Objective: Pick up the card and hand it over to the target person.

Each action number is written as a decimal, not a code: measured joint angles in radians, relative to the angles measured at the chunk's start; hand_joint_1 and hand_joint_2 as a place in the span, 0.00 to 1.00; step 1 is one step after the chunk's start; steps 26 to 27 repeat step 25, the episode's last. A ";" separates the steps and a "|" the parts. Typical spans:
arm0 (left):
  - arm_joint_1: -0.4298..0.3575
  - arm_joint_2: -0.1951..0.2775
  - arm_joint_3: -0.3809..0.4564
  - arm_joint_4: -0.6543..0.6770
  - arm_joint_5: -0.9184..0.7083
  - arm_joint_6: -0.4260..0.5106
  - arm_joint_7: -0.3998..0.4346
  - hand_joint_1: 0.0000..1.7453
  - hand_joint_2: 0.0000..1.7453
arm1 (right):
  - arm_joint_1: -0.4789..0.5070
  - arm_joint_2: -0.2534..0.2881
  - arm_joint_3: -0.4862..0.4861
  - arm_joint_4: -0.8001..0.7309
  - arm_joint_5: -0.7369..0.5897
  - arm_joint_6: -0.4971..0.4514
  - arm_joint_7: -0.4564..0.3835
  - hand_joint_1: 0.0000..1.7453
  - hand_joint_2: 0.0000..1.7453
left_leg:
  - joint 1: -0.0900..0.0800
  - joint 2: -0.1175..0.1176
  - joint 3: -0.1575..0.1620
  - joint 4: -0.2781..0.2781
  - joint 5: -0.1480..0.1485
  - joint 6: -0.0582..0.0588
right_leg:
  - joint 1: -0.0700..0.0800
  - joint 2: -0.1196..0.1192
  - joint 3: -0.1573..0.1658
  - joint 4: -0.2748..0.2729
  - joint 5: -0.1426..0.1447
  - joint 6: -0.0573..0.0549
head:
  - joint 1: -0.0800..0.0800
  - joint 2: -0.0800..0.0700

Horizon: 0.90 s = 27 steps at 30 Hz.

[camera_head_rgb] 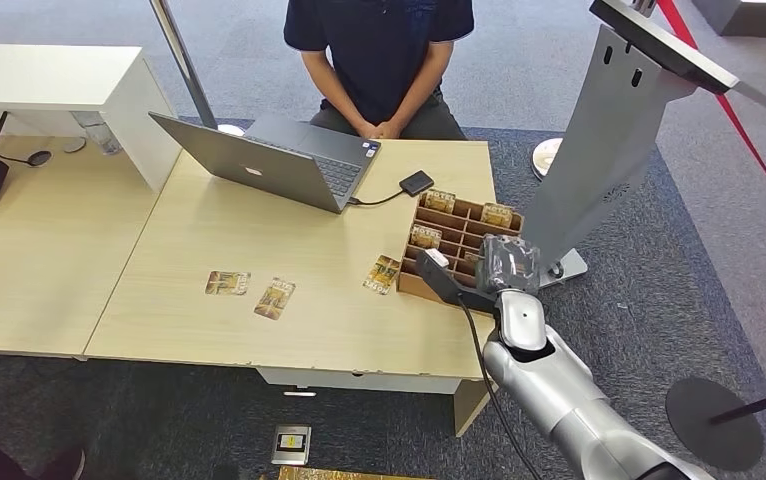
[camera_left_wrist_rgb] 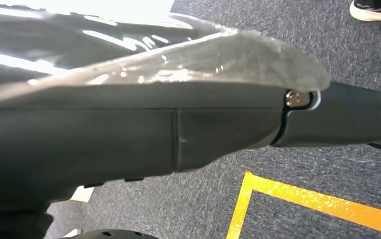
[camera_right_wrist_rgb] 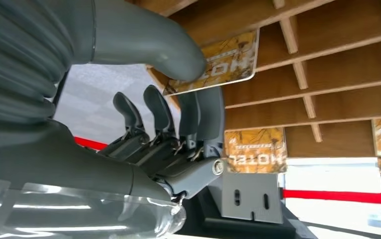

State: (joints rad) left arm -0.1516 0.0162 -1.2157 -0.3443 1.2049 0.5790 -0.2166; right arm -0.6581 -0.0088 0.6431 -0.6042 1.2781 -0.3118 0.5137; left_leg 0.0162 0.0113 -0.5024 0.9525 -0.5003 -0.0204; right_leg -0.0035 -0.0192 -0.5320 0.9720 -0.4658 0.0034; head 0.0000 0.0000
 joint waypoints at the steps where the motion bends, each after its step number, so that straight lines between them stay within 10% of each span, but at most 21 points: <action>1: 0.001 0.000 0.001 0.000 0.000 0.000 -0.001 0.00 0.00 | 0.001 -0.001 0.003 -0.006 0.002 0.001 -0.003 0.81 1.00 | 0.000 0.000 0.000 0.000 0.000 0.000 | 0.000 0.000 0.000 0.000 0.000 0.000 | 0.000 0.000; 27: 0.008 -0.002 0.024 0.014 0.005 -0.011 -0.032 0.00 0.00 | 0.088 -0.115 -0.045 -0.671 0.045 -0.006 0.001 0.78 1.00 | 0.000 -0.002 -0.003 0.003 0.000 -0.001 | 0.000 -0.002 -0.003 0.003 -0.001 0.000 | 0.000 0.000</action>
